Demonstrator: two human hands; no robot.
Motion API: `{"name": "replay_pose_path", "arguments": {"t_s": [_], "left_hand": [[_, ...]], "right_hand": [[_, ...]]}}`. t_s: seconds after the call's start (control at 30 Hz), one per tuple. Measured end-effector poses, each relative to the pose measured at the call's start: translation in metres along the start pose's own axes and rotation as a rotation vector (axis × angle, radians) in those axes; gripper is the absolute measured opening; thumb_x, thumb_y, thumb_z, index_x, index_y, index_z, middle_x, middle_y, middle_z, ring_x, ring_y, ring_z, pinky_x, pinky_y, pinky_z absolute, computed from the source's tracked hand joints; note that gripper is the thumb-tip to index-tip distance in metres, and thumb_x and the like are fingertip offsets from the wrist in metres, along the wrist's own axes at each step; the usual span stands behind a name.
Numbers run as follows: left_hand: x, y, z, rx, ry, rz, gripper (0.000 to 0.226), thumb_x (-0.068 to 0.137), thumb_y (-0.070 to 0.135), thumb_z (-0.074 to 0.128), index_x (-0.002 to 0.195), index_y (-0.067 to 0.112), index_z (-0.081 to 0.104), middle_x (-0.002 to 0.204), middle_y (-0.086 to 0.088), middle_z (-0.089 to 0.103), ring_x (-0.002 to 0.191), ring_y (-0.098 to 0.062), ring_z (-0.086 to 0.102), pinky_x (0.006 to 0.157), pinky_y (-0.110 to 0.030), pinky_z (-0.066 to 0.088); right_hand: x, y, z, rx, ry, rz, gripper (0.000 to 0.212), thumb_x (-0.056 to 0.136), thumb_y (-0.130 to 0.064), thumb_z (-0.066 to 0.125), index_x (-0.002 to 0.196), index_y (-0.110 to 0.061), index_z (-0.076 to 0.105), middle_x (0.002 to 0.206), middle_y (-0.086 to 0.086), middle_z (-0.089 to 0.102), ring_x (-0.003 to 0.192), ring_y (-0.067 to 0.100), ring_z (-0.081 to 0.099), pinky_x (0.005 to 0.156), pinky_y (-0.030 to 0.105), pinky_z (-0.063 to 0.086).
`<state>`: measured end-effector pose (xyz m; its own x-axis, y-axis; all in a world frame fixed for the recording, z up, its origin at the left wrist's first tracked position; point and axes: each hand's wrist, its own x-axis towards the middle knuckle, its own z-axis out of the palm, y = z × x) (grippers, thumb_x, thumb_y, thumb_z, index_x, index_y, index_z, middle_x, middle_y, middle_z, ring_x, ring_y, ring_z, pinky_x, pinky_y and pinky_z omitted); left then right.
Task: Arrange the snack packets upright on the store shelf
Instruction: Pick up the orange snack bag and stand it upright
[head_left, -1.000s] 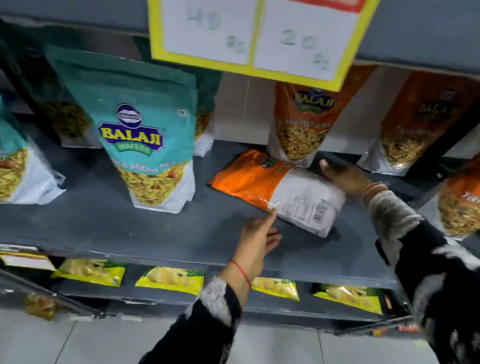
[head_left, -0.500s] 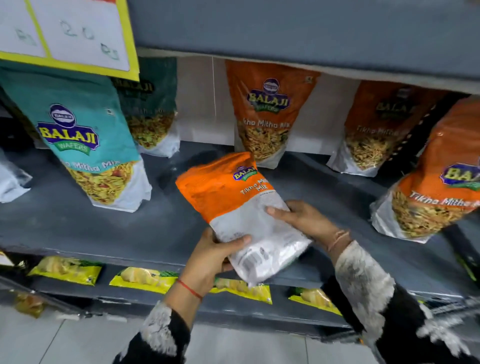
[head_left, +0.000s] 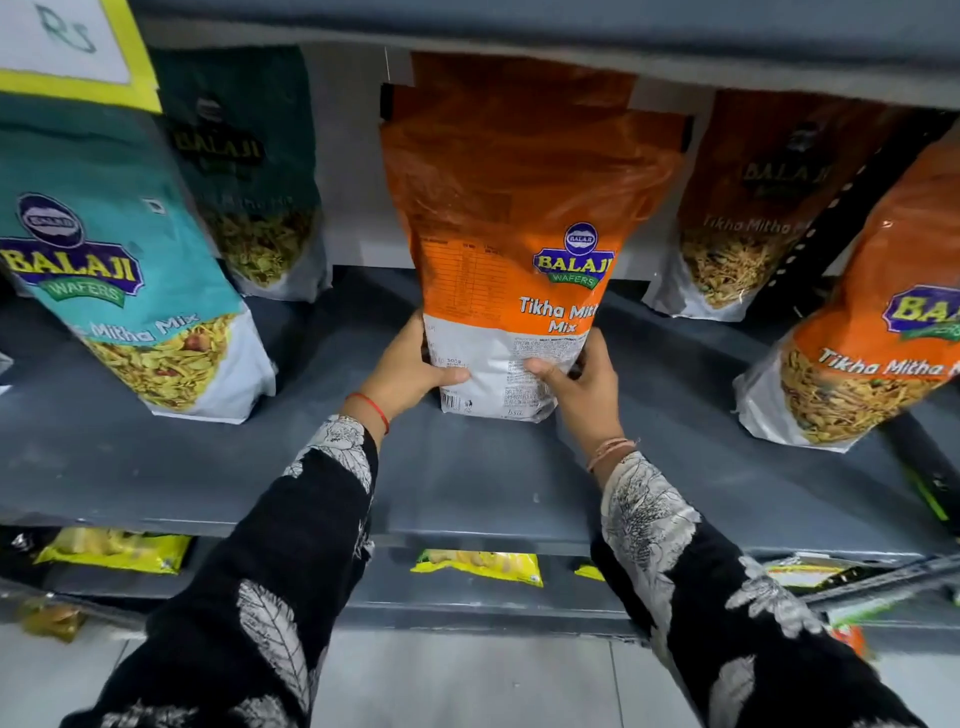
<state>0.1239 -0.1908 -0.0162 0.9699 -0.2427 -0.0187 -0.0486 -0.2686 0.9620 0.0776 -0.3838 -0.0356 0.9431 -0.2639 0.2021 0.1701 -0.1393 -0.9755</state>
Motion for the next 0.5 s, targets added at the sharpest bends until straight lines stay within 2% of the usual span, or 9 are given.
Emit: {"name": "replay_pose_path", "arguments": {"t_s": [0.07,0.1,0.17,0.27,0.3,0.33,0.4,0.47,0.5], "left_hand": [[-0.003,-0.007,0.002,-0.043,-0.029,-0.020,0.064,0.070,-0.001,0.069,0.123,0.021,0.041,0.121,0.000,0.055,0.113,-0.017,0.052,0.105,-0.042,0.040],[-0.008,-0.009,0.006,-0.072,-0.015,-0.029,0.057,0.073,0.000,0.067,0.119,0.022,0.043,0.118,0.002,0.057,0.110,-0.016,0.053,0.104,-0.042,0.041],[-0.020,-0.008,0.016,-0.117,0.082,-0.029,0.048,0.076,0.003,0.064,0.116,0.022,0.047,0.114,0.001,0.059,0.105,-0.014,0.056,0.100,-0.038,0.045],[-0.049,0.003,0.043,-0.102,0.306,-0.028,0.034,0.078,0.011,0.064,0.110,0.016,0.052,0.104,-0.002,0.065,0.097,-0.019,0.061,0.075,-0.017,0.046],[-0.062,0.008,0.054,-0.081,0.373,-0.042,0.029,0.077,0.018,0.064,0.104,0.017,0.054,0.095,0.000,0.067,0.094,-0.022,0.063,0.068,-0.019,0.044],[-0.074,0.011,0.064,-0.046,0.403,-0.061,0.031,0.075,0.026,0.064,0.103,0.019,0.055,0.090,0.001,0.068,0.092,-0.025,0.064,0.066,-0.023,0.044],[-0.102,0.014,0.078,0.091,0.388,-0.098,0.056,0.068,0.037,0.061,0.121,0.023,0.053,0.093,-0.005,0.071,0.089,-0.024,0.065,0.072,-0.031,0.049],[-0.114,0.013,0.079,0.062,0.400,-0.068,0.051,0.072,0.023,0.066,0.122,0.018,0.056,0.091,-0.004,0.073,0.081,-0.010,0.065,0.076,-0.028,0.051],[-0.112,0.012,0.073,-0.021,0.413,-0.051,0.043,0.074,0.011,0.066,0.116,0.013,0.060,0.088,-0.001,0.071,0.073,0.001,0.063,0.073,-0.019,0.051]], "right_hand": [[-0.007,-0.001,0.004,0.024,0.113,0.005,0.047,0.066,-0.019,0.078,0.102,-0.030,0.048,0.099,-0.010,0.063,0.087,0.002,0.064,0.068,0.027,0.057],[-0.013,-0.003,0.007,-0.043,0.237,-0.020,0.057,0.061,-0.023,0.081,0.108,-0.023,0.047,0.104,-0.005,0.058,0.095,0.010,0.061,0.080,0.030,0.053],[-0.033,0.000,0.017,-0.300,0.436,-0.127,0.071,0.052,-0.027,0.085,0.108,-0.008,0.046,0.105,0.003,0.047,0.098,0.022,0.049,0.087,0.028,0.038],[-0.071,0.000,0.050,-0.484,0.232,-0.140,0.068,0.053,-0.025,0.081,0.106,0.000,0.048,0.107,0.018,0.049,0.099,0.031,0.045,0.086,0.028,0.032],[-0.075,0.001,0.059,-0.485,0.198,-0.102,0.064,0.060,-0.026,0.074,0.111,0.001,0.047,0.112,0.022,0.049,0.103,0.034,0.045,0.088,0.031,0.033],[-0.075,0.002,0.065,-0.483,0.203,-0.064,0.060,0.067,-0.026,0.067,0.116,0.001,0.045,0.116,0.023,0.047,0.105,0.037,0.045,0.089,0.035,0.034],[-0.067,-0.001,0.064,-0.548,0.190,-0.022,0.060,0.072,-0.027,0.067,0.121,-0.001,0.044,0.117,0.021,0.048,0.107,0.034,0.042,0.092,0.034,0.034],[-0.055,-0.001,0.048,-0.474,0.103,-0.016,0.059,0.066,-0.025,0.077,0.115,-0.005,0.051,0.109,0.018,0.054,0.105,0.027,0.044,0.092,0.032,0.039],[-0.050,-0.002,0.036,-0.365,0.054,0.019,0.061,0.060,-0.021,0.083,0.111,-0.007,0.054,0.107,0.015,0.057,0.103,0.023,0.049,0.090,0.033,0.043]]}}
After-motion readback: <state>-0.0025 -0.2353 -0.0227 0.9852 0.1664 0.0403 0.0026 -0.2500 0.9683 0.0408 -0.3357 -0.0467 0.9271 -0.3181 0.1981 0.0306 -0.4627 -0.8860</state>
